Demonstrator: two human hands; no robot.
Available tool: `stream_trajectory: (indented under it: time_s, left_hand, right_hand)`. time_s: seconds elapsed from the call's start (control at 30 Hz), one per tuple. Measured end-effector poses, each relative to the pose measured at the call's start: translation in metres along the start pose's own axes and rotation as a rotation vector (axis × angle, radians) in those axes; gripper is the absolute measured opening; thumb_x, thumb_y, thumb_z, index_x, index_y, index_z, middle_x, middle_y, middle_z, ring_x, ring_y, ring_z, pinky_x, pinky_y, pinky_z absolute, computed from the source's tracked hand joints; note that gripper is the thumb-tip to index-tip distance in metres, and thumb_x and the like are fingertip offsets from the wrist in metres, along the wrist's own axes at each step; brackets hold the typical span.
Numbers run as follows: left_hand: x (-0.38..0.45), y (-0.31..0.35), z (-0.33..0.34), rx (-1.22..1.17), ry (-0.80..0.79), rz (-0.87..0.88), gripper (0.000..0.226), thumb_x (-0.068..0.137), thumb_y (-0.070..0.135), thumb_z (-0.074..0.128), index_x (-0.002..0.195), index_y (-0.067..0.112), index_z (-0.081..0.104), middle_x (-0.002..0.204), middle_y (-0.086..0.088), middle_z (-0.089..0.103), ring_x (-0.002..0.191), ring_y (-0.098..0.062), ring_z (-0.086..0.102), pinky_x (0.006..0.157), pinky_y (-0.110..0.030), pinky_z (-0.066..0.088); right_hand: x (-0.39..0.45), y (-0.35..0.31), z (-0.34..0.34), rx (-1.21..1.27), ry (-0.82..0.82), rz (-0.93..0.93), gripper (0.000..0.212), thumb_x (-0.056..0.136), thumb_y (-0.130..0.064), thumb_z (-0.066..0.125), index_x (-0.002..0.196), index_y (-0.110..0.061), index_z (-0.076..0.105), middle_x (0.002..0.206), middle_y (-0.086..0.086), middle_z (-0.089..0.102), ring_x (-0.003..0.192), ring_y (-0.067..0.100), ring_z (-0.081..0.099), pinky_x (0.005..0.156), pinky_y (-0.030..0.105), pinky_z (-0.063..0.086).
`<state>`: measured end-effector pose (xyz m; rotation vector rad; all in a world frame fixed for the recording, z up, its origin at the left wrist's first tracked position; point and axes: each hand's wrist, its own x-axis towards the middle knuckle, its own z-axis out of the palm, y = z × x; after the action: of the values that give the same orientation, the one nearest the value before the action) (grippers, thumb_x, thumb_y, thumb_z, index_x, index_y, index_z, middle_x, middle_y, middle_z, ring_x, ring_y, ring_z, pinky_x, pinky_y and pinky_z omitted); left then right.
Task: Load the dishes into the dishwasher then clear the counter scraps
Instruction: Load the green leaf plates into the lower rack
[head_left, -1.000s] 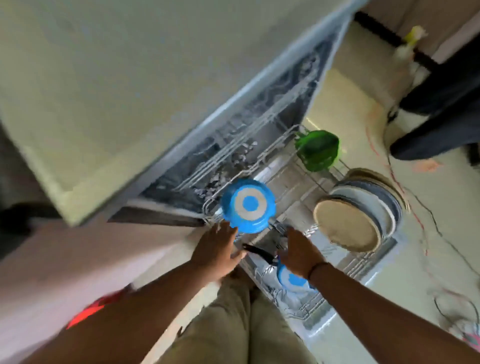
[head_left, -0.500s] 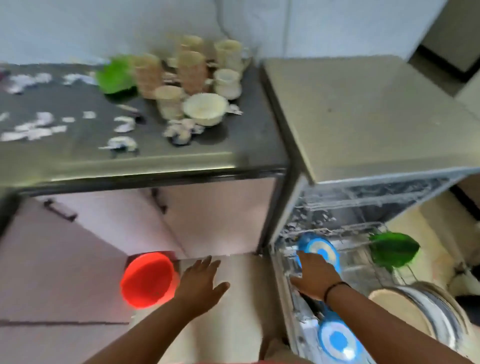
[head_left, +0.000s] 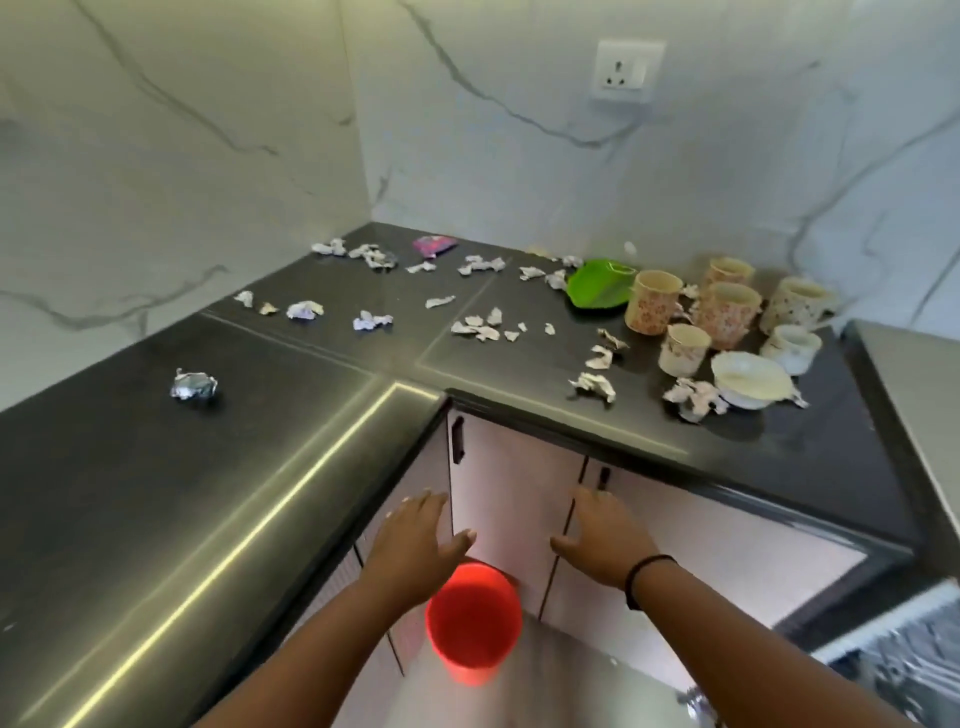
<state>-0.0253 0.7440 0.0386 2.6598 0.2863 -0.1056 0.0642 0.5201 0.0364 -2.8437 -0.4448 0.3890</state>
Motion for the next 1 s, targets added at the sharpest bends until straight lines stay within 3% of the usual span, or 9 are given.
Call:
stream_trajectory:
  time_s: [0.4, 0.63, 0.73, 0.87, 1.0]
  left_hand:
    - [0.198, 0.111, -0.033, -0.196, 0.107, 0.086, 0.063, 0.089, 0.046, 0.058, 0.142, 0.017, 0.039, 0.145, -0.002, 0.043, 0.134, -0.017, 0.038, 0.111, -0.033, 0.031]
    - [0.307, 0.154, -0.043, -0.452, 0.085, -0.082, 0.055, 0.088, 0.039, 0.064, 0.135, 0.016, 0.048, 0.138, -0.006, 0.050, 0.128, -0.020, 0.046, 0.104, -0.029, 0.035]
    - [0.341, 0.161, -0.049, -0.675, 0.041, -0.165, 0.043, 0.089, 0.033, 0.064, 0.126, 0.014, 0.053, 0.120, -0.007, 0.057, 0.105, -0.018, 0.057, 0.086, -0.026, 0.041]
    - [0.387, 0.166, -0.053, -0.969, -0.098, -0.300, 0.028, 0.090, 0.032, 0.063, 0.110, 0.014, 0.058, 0.091, -0.002, 0.058, 0.071, -0.012, 0.053, 0.061, -0.025, 0.043]
    - [0.426, 0.179, -0.048, -1.194, -0.231, -0.447, 0.030, 0.093, 0.032, 0.058, 0.114, 0.010, 0.055, 0.105, -0.007, 0.058, 0.088, -0.019, 0.059, 0.070, -0.026, 0.050]
  right_hand:
    - [0.167, 0.034, -0.126, 0.259, 0.256, -0.127, 0.070, 0.085, -0.045, 0.061, 0.144, -0.017, 0.034, 0.142, 0.006, 0.044, 0.132, 0.023, 0.039, 0.108, 0.033, 0.031]
    - [0.254, 0.068, -0.191, 0.258, 0.260, -0.145, 0.068, 0.085, -0.046, 0.062, 0.142, -0.018, 0.036, 0.140, 0.007, 0.047, 0.127, 0.024, 0.044, 0.105, 0.034, 0.036]
    - [0.284, 0.068, -0.214, 0.261, 0.304, -0.149, 0.066, 0.086, -0.042, 0.063, 0.141, -0.016, 0.037, 0.139, 0.008, 0.049, 0.126, 0.026, 0.046, 0.103, 0.033, 0.036]
    - [0.331, 0.075, -0.241, 0.224, 0.286, -0.122, 0.064, 0.086, -0.038, 0.063, 0.140, -0.016, 0.038, 0.139, 0.009, 0.049, 0.126, 0.026, 0.047, 0.100, 0.032, 0.037]
    - [0.385, 0.093, -0.270, 0.165, 0.258, -0.034, 0.055, 0.087, -0.039, 0.062, 0.134, -0.017, 0.044, 0.133, 0.009, 0.055, 0.120, 0.028, 0.052, 0.095, 0.034, 0.042]
